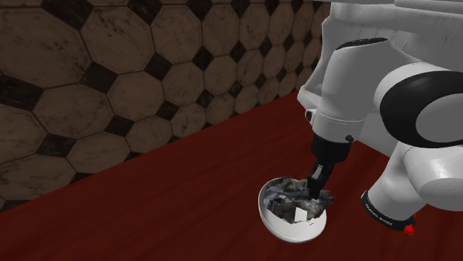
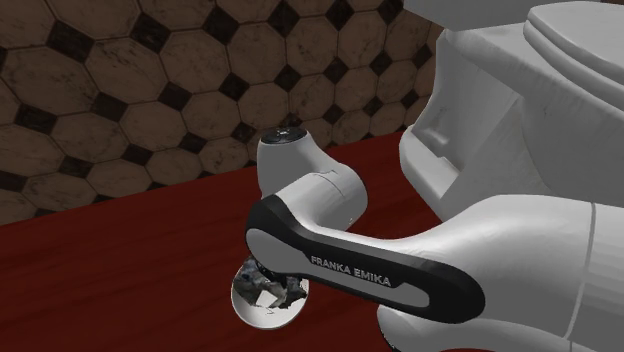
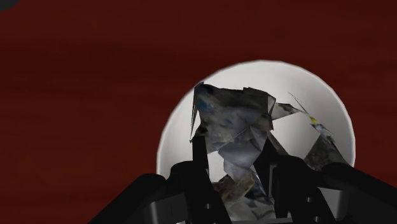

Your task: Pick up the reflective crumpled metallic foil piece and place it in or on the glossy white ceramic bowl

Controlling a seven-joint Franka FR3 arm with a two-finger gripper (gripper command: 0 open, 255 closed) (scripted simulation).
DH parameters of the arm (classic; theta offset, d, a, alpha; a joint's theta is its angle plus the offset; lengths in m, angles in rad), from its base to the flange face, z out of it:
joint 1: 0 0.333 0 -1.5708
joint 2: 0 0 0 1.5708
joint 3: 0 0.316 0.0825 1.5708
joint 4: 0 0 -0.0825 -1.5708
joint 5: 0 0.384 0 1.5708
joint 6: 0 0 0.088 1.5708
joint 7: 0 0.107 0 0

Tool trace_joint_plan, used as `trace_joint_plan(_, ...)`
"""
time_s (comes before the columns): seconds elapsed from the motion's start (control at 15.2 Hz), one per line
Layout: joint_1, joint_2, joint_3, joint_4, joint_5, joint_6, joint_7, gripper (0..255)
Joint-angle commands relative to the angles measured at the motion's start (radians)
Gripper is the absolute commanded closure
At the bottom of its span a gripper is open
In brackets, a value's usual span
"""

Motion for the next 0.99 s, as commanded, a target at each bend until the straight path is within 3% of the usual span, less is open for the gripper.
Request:
trace_joint_plan(0.0, 0.001, 0.0, 0.001, -0.002, 0.002, 0.003, 0.0, 255)
trace_joint_plan(0.26, 0.001, 0.0, 0.001, -0.002, 0.002, 0.003, 0.0, 255)
trace_joint_plan(0.33, 0.001, 0.0, 0.001, -0.002, 0.002, 0.003, 0.0, 0)
trace_joint_plan(0.66, 0.001, 0.0, 0.001, -0.002, 0.001, 0.003, 0.0, 0)
trace_joint_plan(0.92, -0.031, -0.013, -0.057, 0.11, -0.063, -0.123, 0.005, 0)
